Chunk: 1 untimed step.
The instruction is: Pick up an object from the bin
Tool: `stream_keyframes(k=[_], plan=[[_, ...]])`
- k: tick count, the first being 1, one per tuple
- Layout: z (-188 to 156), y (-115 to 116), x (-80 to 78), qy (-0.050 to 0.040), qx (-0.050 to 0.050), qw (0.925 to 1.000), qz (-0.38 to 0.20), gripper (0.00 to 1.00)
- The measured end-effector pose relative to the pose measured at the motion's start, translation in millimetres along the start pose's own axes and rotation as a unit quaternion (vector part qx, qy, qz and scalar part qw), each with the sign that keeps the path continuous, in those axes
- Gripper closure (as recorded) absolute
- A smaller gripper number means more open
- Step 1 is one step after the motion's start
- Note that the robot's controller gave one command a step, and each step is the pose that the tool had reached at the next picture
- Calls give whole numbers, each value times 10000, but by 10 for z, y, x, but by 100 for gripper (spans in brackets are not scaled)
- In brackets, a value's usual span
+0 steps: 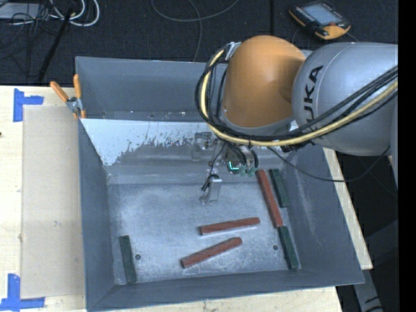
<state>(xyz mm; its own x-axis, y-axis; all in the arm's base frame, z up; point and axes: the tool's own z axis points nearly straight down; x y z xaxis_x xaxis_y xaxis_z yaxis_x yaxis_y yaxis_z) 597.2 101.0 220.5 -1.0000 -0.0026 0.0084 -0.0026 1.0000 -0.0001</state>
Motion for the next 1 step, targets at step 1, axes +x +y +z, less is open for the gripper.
stream_keyframes(k=[1], plan=[[-48,-5,-14,-39,-3,10000,9,0]])
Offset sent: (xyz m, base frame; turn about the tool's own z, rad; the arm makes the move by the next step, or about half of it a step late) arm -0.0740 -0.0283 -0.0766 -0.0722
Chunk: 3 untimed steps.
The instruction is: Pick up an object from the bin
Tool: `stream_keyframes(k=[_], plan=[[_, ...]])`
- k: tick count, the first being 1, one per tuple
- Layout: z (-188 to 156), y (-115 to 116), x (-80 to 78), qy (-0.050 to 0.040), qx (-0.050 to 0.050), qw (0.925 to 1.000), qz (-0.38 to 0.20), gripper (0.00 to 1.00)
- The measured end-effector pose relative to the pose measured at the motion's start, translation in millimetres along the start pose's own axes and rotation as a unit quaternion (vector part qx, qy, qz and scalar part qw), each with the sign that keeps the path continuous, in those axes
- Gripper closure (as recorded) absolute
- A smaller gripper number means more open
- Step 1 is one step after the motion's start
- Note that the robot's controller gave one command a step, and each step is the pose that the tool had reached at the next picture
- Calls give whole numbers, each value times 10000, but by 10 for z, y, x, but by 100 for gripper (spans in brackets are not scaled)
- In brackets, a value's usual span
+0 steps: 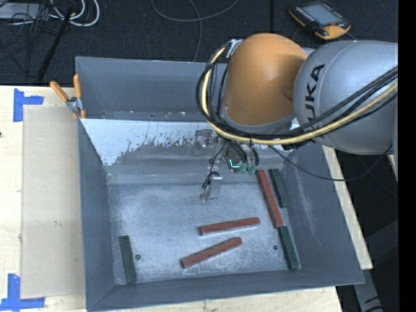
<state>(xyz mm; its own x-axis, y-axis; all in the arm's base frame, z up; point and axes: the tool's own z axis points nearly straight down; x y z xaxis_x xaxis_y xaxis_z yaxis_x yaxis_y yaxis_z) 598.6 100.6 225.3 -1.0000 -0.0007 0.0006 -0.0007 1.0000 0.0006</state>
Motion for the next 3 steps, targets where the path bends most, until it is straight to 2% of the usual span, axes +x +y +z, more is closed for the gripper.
stream_keyframes(k=[1,2,3], plan=[[533,-176,497,-22,0,9997,-254,0],[784,-534,670,36,1,9999,143,0],[1120,-625,862,-17,8,9999,111,0]])
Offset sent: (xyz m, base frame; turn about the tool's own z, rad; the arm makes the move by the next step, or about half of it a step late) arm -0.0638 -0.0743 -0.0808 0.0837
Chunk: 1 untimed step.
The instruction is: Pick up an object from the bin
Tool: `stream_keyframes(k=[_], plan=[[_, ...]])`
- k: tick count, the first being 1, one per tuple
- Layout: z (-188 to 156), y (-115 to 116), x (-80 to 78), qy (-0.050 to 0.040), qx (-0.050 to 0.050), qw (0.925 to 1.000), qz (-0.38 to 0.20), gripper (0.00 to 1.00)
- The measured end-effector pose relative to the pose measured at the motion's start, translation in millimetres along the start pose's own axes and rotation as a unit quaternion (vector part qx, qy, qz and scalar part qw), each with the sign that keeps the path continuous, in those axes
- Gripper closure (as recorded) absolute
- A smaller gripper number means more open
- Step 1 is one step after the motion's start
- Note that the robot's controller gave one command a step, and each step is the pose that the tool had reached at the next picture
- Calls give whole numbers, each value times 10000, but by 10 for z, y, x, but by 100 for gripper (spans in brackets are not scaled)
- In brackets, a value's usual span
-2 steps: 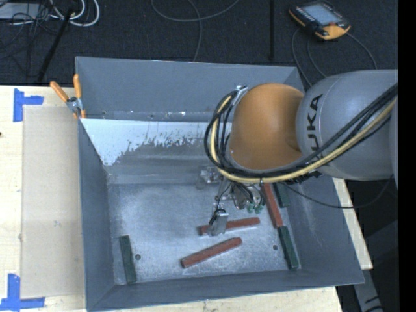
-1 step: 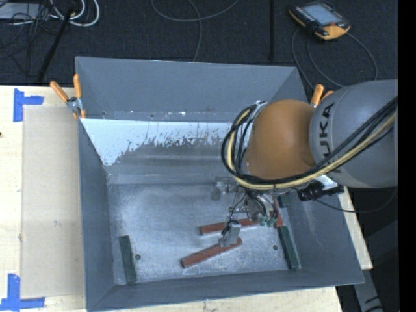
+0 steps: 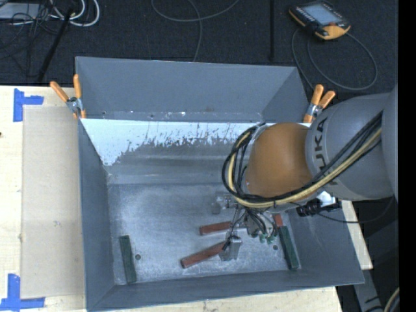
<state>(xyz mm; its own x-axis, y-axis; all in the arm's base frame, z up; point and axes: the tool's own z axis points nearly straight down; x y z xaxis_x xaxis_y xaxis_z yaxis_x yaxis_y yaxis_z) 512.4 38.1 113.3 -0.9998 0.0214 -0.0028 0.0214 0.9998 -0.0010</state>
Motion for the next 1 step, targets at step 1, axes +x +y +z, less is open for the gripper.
stream_keyframes(k=[1], plan=[[442,-110,-69,31,-8,9991,-413,100]])
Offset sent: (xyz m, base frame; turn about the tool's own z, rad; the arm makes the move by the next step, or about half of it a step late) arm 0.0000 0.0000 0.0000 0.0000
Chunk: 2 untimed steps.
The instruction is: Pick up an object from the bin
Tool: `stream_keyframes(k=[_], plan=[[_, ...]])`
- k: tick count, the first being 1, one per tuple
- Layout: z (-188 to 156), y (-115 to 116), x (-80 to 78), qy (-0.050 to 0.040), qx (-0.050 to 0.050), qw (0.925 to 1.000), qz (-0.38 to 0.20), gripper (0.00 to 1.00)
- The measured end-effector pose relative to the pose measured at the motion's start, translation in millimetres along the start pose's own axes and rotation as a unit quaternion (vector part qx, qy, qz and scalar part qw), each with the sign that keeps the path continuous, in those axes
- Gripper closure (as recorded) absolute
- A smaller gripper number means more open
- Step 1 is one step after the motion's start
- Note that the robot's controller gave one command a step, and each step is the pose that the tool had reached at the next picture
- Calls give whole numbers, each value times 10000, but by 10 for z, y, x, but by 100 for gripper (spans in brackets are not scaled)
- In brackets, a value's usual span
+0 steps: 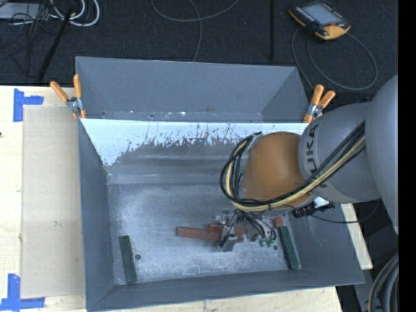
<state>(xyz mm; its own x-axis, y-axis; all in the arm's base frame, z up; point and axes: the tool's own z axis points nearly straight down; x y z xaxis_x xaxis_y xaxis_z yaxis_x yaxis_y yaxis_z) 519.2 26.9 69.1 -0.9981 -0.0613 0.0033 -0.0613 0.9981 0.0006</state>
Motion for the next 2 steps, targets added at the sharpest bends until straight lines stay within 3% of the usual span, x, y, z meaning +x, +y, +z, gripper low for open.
stream_keyframes(k=[1,2], plan=[[0,-1,0,0,-1,10000,4,100],[-1524,-395,100,-25,3,9998,-175,100]])
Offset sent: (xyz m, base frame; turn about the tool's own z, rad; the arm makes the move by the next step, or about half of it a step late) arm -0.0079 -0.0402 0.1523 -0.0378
